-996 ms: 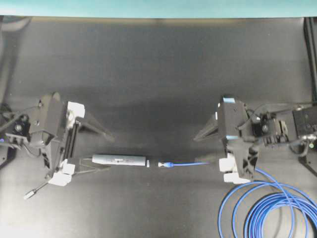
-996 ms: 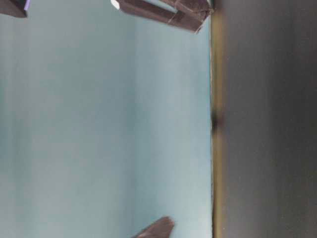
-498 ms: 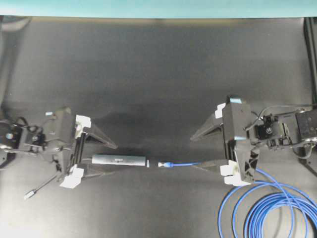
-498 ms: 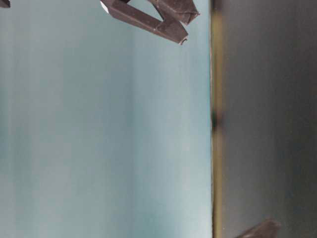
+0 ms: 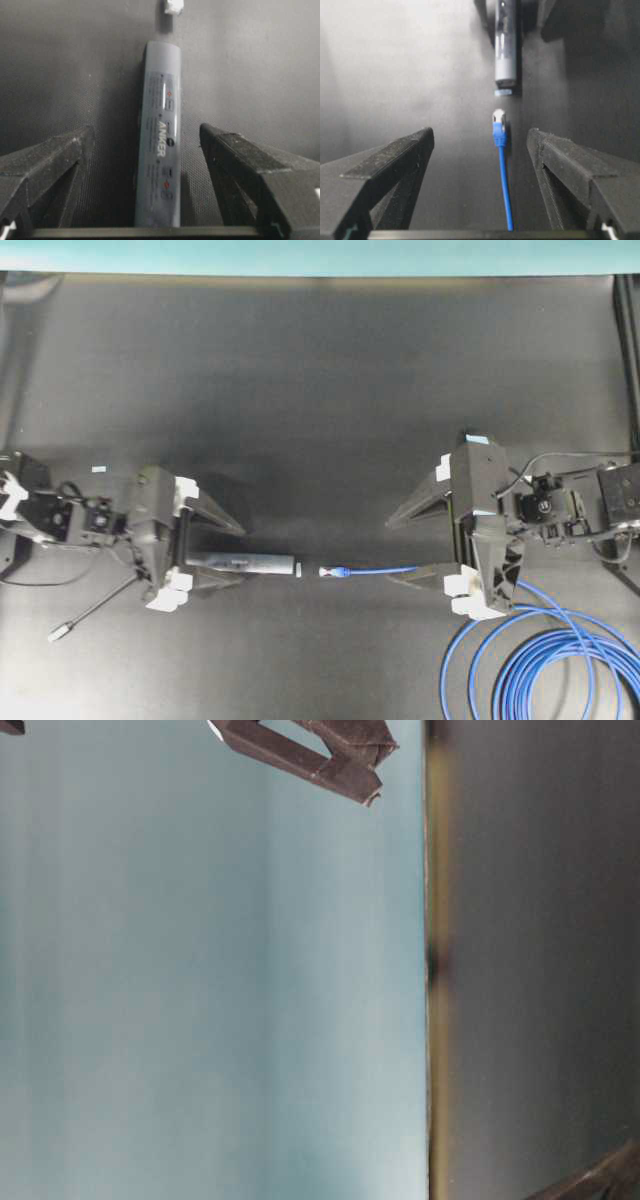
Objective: Insert the LAN cable into the hub.
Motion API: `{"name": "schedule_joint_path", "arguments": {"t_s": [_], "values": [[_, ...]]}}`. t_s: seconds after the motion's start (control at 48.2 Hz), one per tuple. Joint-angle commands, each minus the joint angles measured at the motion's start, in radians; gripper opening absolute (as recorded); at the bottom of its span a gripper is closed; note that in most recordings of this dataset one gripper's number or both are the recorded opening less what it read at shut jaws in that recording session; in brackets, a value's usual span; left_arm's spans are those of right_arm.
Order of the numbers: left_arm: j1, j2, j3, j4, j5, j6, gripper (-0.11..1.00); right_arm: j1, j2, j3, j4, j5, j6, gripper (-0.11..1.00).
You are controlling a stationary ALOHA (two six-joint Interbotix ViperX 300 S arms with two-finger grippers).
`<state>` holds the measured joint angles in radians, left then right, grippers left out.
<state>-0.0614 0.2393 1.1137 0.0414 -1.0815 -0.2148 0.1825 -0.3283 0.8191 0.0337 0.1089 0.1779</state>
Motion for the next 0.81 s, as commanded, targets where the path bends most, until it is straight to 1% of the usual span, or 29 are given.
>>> {"name": "schedule_joint_path", "arguments": {"t_s": [0.0,0.27,0.394,0.477,0.539,0.581,0.622,0.664,0.747,0.788], "values": [[-0.003,0.005,-0.023,0.003,0.02,0.002,0.81,0.003,-0.003,-0.006,0.002,-0.006,0.006,0.73],[-0.034,0.067,-0.038,0.003,0.038,-0.002,0.8,0.003,-0.002,0.005,0.002,-0.005,0.006,0.73],[-0.043,0.074,-0.04,0.003,0.046,-0.005,0.76,0.003,-0.002,0.011,0.002,-0.009,0.006,0.73],[-0.048,0.075,-0.04,0.005,0.075,-0.005,0.69,0.003,-0.002,0.012,0.002,-0.009,0.006,0.73],[-0.055,0.074,-0.04,0.003,0.091,-0.003,0.58,0.003,-0.002,0.015,0.002,-0.009,0.006,0.73],[-0.063,0.071,-0.04,0.005,0.095,0.005,0.5,0.002,-0.002,0.017,0.002,-0.009,0.006,0.73],[-0.066,0.071,-0.04,0.003,0.1,0.012,0.38,0.003,0.0,0.02,0.002,-0.011,0.006,0.73],[-0.066,0.063,-0.04,0.003,0.101,0.014,0.29,0.003,0.002,0.026,0.002,-0.015,0.006,0.73],[-0.06,0.034,-0.04,0.005,0.123,0.014,0.28,0.003,0.011,0.043,0.002,-0.029,0.006,0.73],[-0.051,0.014,-0.043,0.003,0.152,0.014,0.28,0.005,0.018,0.054,0.002,-0.04,0.006,0.73]]}}
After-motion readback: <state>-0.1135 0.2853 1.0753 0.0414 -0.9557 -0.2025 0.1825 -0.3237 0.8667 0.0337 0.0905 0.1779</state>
